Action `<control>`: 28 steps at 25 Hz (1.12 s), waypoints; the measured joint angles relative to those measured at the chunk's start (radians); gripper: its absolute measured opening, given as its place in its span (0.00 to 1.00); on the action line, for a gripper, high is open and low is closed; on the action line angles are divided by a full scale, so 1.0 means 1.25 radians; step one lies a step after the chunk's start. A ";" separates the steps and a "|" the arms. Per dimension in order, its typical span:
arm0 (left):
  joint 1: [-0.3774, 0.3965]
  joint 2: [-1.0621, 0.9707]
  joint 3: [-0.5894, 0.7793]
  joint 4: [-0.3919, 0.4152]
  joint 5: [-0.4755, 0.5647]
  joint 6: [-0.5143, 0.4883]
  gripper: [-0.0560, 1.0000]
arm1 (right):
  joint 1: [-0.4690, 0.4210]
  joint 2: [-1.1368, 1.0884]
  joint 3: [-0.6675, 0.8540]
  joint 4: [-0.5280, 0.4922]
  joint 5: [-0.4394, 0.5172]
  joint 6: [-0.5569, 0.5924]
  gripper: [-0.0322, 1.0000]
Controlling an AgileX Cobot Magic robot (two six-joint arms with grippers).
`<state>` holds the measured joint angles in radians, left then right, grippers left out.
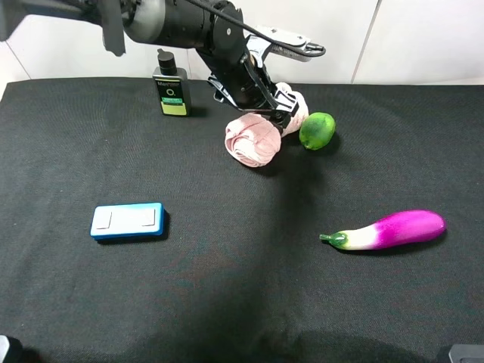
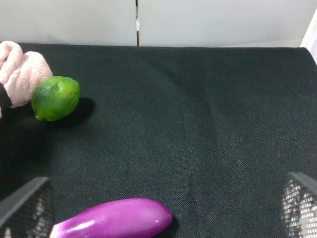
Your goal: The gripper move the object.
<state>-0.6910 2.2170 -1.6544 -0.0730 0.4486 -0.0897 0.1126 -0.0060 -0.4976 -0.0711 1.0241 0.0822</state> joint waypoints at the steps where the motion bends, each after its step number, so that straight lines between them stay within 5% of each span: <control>1: 0.000 -0.006 0.000 0.000 0.013 0.000 0.94 | 0.000 0.000 0.000 0.000 0.000 0.000 0.70; 28: 0.000 -0.240 0.000 0.025 0.442 0.032 0.94 | 0.000 0.000 0.000 0.000 0.000 0.000 0.70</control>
<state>-0.6910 1.9167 -1.6544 -0.0420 1.0010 -0.0495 0.1126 -0.0060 -0.4976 -0.0711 1.0241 0.0822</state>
